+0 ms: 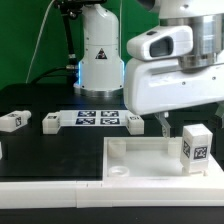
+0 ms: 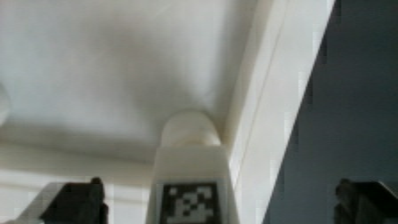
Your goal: Assemble one leg
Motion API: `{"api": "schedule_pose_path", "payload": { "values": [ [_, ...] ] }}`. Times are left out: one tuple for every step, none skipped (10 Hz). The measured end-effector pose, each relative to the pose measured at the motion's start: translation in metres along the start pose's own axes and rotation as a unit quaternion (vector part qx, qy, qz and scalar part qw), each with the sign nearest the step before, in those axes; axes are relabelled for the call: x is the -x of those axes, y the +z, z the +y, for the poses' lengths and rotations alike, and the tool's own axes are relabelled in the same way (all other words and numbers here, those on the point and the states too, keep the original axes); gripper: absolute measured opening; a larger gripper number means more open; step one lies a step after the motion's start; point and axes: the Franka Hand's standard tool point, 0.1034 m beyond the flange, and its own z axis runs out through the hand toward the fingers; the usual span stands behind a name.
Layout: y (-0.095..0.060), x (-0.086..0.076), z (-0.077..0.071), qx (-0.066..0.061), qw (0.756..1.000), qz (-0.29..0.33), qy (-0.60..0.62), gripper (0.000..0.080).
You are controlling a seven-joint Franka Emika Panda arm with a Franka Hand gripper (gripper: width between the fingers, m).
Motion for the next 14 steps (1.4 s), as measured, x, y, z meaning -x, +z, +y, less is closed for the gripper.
{"api": "schedule_pose_path", "payload": {
  "values": [
    [-0.002, -0.006, 0.0, -0.002, 1.0, -0.006, 0.0, 0.0649],
    [-0.002, -0.008, 0.001, -0.001, 1.0, 0.005, 0.0, 0.0649],
    [-0.001, -0.008, 0.001, -0.001, 1.0, 0.005, 0.0, 0.0649],
    [-0.003, -0.012, 0.007, 0.0, 1.0, 0.007, -0.004, 0.0649],
    [-0.006, -0.023, 0.014, 0.0, 1.0, 0.014, -0.003, 0.0649],
    [-0.008, -0.033, 0.016, 0.0, 1.0, 0.022, -0.002, 0.0649],
    [-0.009, -0.039, 0.019, 0.0, 1.0, 0.025, -0.002, 0.0649],
    [-0.011, -0.043, 0.022, -0.001, 1.0, 0.027, -0.003, 0.0649],
    [-0.011, -0.045, 0.024, -0.001, 1.0, 0.026, -0.001, 0.0649],
    [-0.011, -0.045, 0.023, -0.001, 1.0, 0.025, -0.001, 0.0649],
    [-0.008, -0.044, 0.021, -0.001, 1.0, 0.027, -0.001, 0.0649],
    [-0.004, -0.042, 0.021, -0.001, 1.0, 0.028, -0.001, 0.0649],
    [-0.001, -0.04, 0.021, 0.0, 1.0, 0.029, -0.001, 0.0649],
    [0.001, -0.038, 0.02, 0.0, 1.0, 0.028, -0.002, 0.0649]
  ]
}}
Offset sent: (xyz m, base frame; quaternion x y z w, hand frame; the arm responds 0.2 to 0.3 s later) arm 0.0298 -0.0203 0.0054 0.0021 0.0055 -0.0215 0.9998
